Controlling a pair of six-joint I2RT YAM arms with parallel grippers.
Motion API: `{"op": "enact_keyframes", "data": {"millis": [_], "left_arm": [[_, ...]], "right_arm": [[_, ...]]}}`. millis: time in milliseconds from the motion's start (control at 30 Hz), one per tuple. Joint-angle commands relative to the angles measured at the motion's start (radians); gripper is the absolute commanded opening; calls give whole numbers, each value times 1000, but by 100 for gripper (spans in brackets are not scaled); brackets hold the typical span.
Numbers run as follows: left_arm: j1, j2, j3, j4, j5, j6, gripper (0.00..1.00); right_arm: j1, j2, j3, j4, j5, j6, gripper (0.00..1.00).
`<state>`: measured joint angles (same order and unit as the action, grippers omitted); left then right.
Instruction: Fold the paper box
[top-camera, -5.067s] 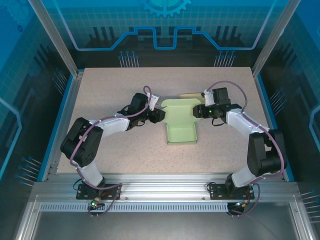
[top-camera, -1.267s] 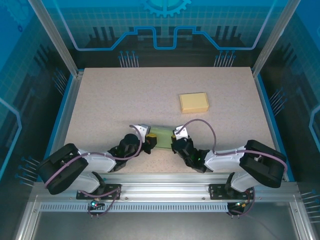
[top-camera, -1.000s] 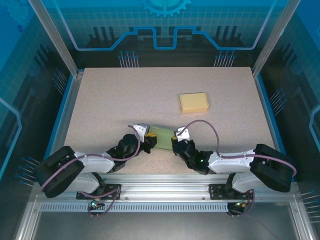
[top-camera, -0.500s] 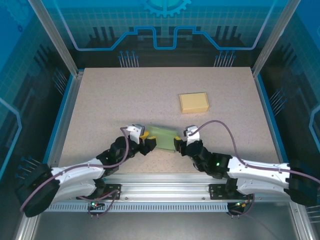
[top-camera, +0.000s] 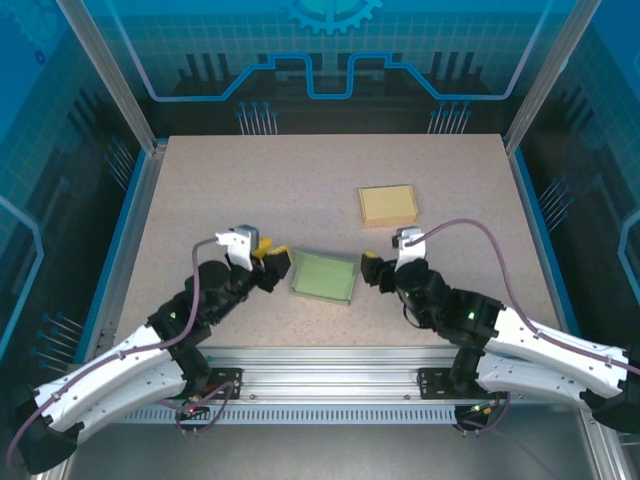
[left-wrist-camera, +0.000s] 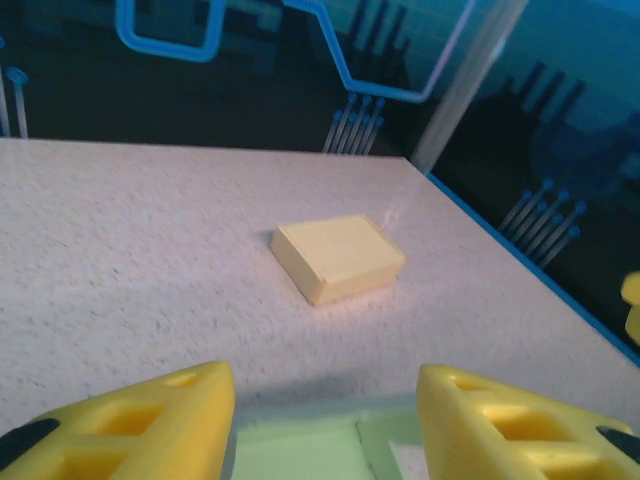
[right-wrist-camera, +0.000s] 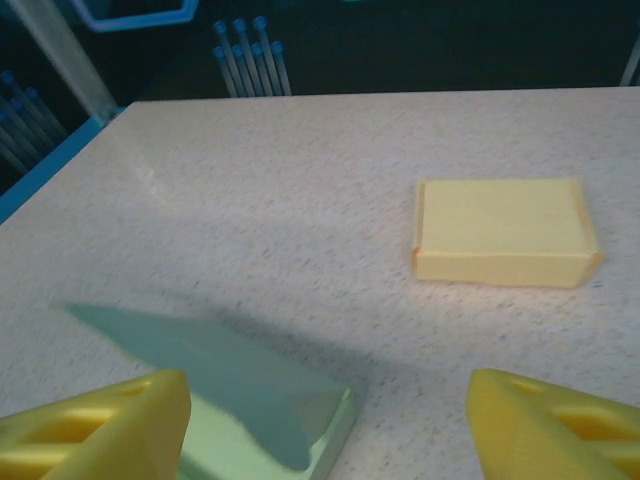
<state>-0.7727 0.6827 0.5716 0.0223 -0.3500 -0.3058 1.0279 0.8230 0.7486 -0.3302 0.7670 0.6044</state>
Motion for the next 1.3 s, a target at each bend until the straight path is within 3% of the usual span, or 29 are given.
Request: {"op": "enact_keyframes", "data": {"millis": [0,167,300,367,500,700,800,1267], "left_arm": [[70,71,143,-205,-35,-17,51],[285,181,252,-267,293,-200,68],[393,262,265,-304,452,-312,91],[441,296,254,-296,522,-370,97],[475,359,195,-155,666,-471,99],[471,475,158,-9,771,-543,97],[465,513,144,10,782,-550,96],[364,663,110,114,782,-595,88]], "right_arm": [[-80,36,83,-179,-73,73,74],[-169,76,110,-146,-201,70,74],[-213,111,126,-137,-252,75,75],[-226,135,125,-138,-268,74,75],[-244,200,174,-138,-309,60,76],[-252,313,226,-141,-347,55,78],[-252,360,235,-137,-371,63,82],[-247,435,167,-62,-455,119,82]]}}
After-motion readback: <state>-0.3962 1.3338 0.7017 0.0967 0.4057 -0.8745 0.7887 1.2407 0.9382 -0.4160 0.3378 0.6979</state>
